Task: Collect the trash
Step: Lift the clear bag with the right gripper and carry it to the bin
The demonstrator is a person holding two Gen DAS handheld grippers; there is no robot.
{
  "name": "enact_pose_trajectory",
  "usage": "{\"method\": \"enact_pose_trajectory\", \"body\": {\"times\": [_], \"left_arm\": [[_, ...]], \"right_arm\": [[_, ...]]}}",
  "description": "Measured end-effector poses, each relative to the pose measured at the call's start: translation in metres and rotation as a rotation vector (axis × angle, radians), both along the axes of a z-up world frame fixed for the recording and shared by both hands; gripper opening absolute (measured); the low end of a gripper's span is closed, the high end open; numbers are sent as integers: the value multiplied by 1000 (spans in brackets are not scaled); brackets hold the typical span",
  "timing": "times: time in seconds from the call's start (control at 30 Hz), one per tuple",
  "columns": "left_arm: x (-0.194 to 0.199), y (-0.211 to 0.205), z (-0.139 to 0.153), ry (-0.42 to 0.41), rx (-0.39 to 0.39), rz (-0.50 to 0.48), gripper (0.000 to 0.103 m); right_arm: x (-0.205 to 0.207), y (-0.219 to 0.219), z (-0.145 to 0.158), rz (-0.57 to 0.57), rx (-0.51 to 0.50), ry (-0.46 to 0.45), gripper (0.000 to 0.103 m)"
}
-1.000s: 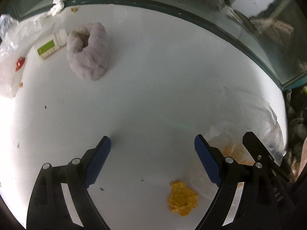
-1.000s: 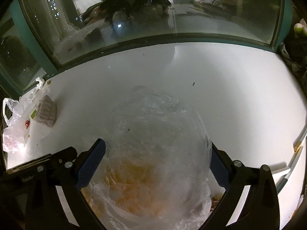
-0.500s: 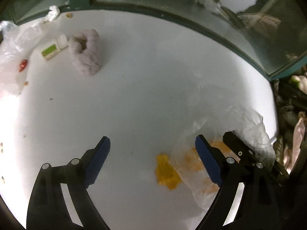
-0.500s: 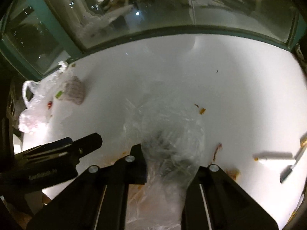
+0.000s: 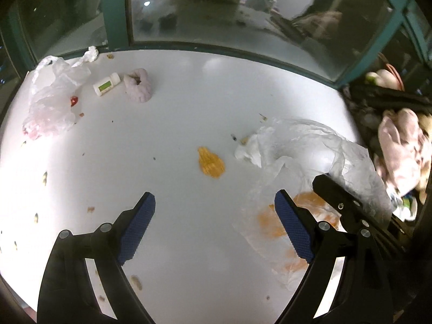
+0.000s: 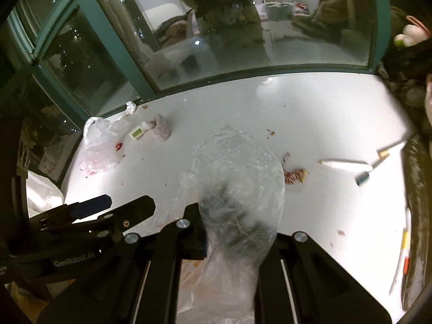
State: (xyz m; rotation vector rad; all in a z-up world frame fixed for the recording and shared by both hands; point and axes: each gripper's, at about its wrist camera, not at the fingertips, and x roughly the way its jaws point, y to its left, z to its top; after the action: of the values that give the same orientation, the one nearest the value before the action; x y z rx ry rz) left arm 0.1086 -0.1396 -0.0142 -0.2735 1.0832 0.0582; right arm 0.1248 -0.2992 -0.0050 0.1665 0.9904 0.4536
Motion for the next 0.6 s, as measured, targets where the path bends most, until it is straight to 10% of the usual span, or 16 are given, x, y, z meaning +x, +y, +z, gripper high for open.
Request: {"method": "enact_pose_trajectory", "body": {"times": [0.6], "left_arm": [[-95, -45, 31, -62, 22, -115, 87]], "right_arm": [[-103, -38, 28, -86, 5, -65, 10]]}}
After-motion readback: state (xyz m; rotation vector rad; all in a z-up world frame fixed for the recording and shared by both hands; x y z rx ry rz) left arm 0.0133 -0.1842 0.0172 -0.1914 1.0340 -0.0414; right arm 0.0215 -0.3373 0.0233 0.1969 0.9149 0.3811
